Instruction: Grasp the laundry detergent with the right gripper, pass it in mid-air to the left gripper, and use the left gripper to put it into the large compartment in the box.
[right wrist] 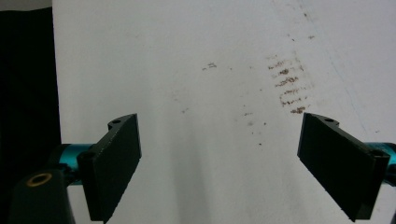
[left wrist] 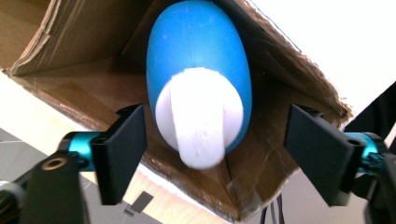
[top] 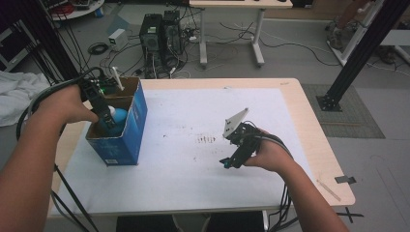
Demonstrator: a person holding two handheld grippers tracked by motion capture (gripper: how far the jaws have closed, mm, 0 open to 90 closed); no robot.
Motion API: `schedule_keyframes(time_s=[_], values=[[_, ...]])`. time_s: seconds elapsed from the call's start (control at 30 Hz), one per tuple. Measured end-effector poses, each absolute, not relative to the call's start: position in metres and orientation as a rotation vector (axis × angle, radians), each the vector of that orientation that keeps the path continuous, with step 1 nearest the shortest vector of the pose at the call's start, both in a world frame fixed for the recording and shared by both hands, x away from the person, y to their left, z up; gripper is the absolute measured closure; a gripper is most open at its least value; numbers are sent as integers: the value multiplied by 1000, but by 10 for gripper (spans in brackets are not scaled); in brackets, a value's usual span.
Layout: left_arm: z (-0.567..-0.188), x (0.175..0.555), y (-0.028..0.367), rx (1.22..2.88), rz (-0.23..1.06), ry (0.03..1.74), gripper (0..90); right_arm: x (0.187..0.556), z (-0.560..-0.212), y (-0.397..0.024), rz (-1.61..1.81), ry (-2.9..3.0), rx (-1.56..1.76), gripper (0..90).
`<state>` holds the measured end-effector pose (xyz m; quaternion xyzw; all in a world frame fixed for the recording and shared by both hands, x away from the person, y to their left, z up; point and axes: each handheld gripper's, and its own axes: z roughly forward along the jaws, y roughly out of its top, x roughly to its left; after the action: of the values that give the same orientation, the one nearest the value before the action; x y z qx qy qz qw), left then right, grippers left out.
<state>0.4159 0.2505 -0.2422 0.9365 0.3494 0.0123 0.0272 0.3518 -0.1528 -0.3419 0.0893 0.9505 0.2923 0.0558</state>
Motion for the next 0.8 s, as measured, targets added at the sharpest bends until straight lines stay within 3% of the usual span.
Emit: schedule_keyframes(time_s=[0.8], values=[[-200,382,229,2912,74,902,127,351,-320,-154,855,2880,239,127]])
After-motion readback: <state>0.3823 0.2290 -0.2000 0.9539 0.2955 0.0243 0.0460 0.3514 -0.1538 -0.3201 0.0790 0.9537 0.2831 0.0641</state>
